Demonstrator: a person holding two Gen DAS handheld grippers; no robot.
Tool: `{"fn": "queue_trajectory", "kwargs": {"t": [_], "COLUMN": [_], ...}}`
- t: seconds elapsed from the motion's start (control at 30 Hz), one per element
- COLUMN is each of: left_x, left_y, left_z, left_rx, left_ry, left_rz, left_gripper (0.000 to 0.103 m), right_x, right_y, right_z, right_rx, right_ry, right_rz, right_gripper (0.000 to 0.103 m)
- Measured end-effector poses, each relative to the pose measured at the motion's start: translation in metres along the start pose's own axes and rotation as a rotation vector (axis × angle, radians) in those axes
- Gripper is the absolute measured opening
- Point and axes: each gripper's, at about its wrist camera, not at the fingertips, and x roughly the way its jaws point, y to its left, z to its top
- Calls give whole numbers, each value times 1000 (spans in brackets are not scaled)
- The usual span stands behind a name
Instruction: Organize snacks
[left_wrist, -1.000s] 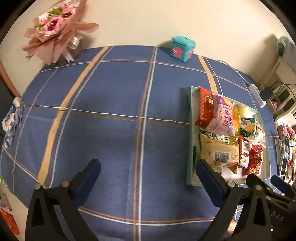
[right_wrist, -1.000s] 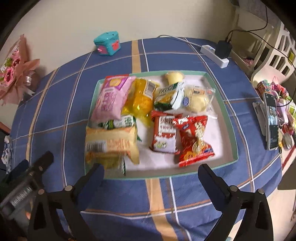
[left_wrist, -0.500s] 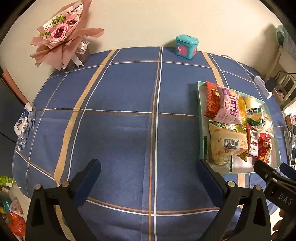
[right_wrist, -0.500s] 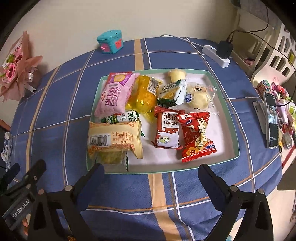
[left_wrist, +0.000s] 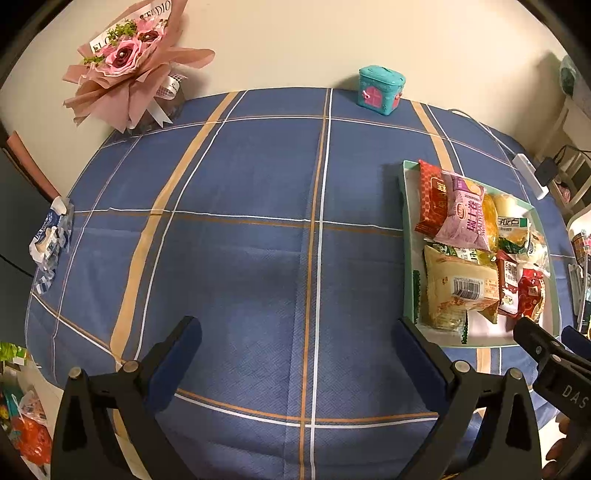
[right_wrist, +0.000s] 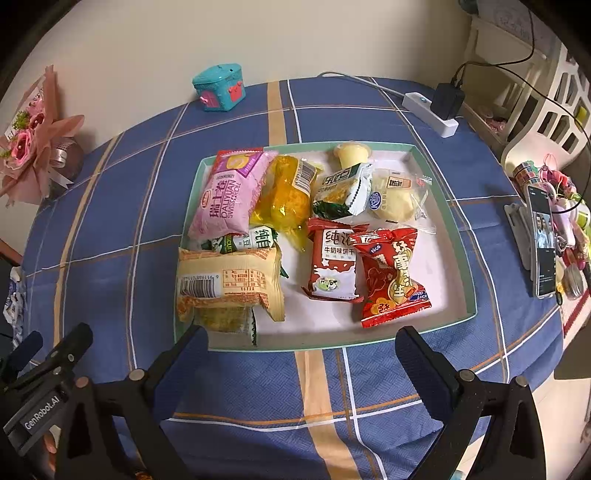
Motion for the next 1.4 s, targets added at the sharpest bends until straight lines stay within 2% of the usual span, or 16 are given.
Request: {"fn": "queue_trajectory", "kwargs": {"t": [1.4], "left_x": [6], "left_y": [8], "left_z": [0], "left_rx": [-39], "left_ry": [23], "left_rz": [11], "left_gripper": [102], "right_x": [3], "right_y": [4], "right_z": [-1], "right_rx": [-24], "right_ry": [14], "right_rz": [-8], "right_gripper": [103]}}
